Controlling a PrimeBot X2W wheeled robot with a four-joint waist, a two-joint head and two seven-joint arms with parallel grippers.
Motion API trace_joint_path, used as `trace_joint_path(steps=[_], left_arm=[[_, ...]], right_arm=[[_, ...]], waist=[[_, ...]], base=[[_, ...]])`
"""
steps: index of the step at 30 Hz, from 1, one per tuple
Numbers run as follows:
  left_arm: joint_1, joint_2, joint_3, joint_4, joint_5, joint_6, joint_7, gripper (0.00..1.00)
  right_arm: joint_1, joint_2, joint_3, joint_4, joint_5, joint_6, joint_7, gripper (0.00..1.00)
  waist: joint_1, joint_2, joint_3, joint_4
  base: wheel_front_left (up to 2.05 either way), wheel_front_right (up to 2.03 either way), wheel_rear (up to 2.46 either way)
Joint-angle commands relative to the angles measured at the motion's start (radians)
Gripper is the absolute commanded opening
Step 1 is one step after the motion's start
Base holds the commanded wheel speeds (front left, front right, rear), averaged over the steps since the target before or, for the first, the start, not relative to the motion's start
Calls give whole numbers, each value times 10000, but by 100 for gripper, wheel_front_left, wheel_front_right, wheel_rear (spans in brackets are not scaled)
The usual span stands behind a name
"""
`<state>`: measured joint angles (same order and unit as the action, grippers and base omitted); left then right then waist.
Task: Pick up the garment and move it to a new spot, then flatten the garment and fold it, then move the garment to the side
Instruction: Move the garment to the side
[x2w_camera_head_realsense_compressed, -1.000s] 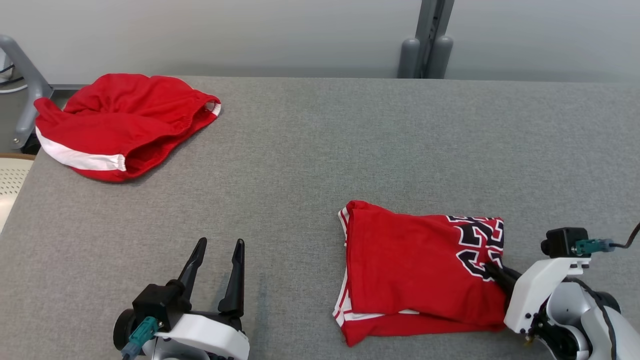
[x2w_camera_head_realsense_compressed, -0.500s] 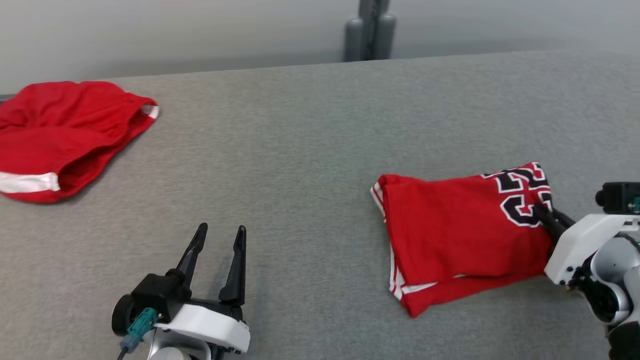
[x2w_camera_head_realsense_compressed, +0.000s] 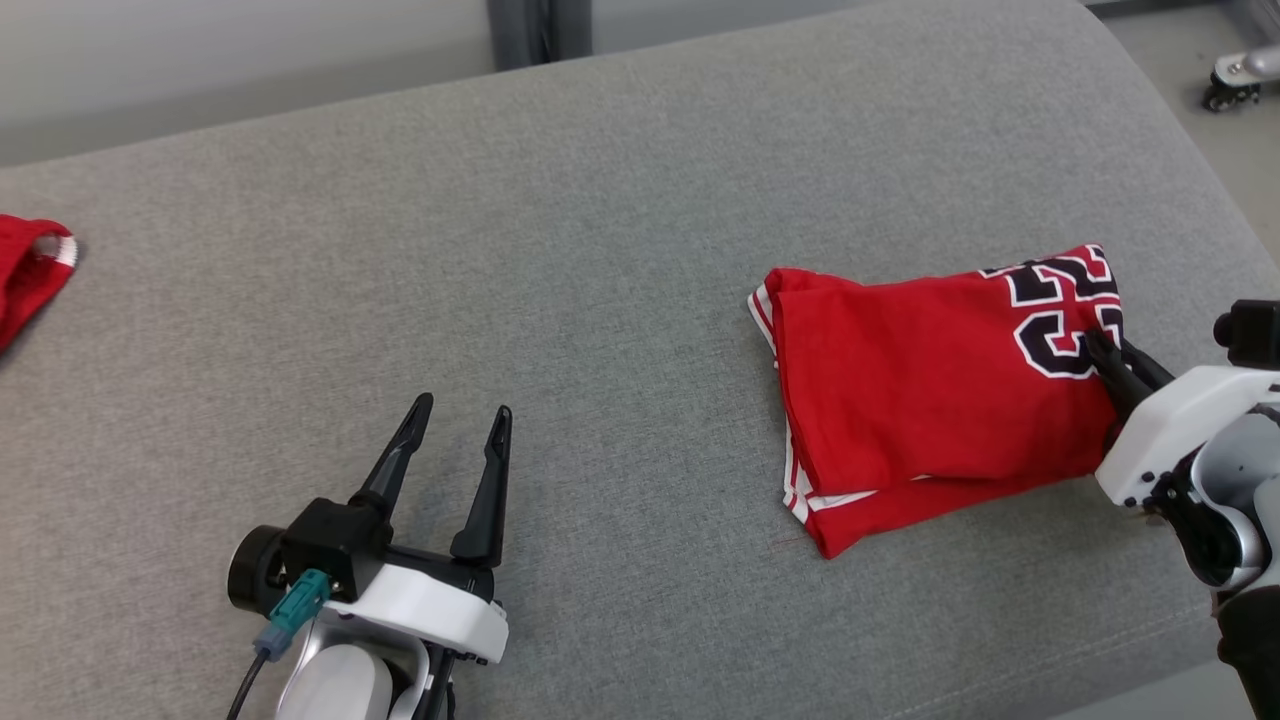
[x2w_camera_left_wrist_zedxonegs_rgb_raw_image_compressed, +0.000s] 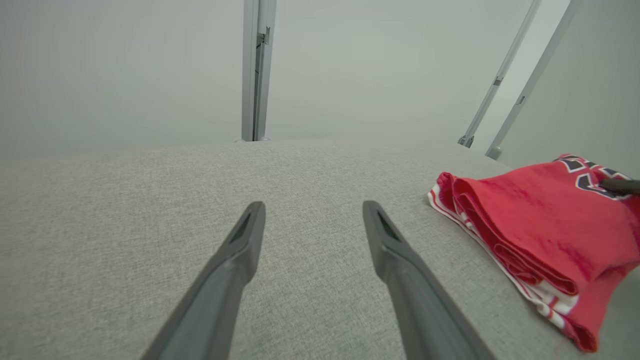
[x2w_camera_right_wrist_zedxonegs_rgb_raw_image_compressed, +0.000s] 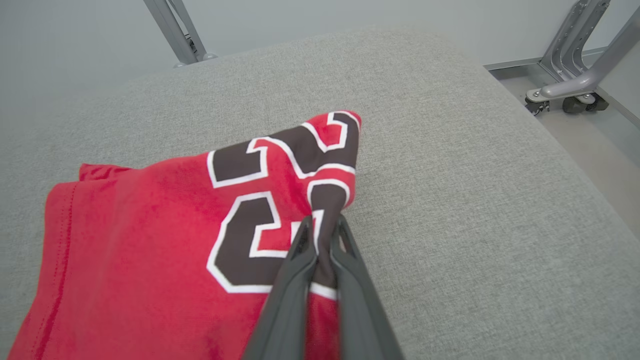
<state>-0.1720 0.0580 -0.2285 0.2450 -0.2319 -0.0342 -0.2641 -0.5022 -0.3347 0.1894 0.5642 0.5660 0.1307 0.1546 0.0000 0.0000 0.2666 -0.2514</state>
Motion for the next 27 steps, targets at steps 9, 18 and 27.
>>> trace_joint_path(steps=[9, 18, 27], left_arm=[[-336, 191, 28, 33, 83, -12, -3, 100], [-444, 265, 104, -147, 41, 67, -3, 100], [-494, 294, 83, -276, 77, 82, -1, 100]], right_arm=[[-1150, 53, 52, 581, -293, 1, -796, 0], [-2559, -659, -435, 1659, -679, 2, -1269, 0], [-3261, -1774, -1003, 2839, -1612, 2, -1600, 0]], waist=[[0, 0, 417, 156], [0, 0, 651, 696], [0, 0, 926, 1206]], base=[[0, 0, 0], [0, 0, 0], [0, 0, 0]])
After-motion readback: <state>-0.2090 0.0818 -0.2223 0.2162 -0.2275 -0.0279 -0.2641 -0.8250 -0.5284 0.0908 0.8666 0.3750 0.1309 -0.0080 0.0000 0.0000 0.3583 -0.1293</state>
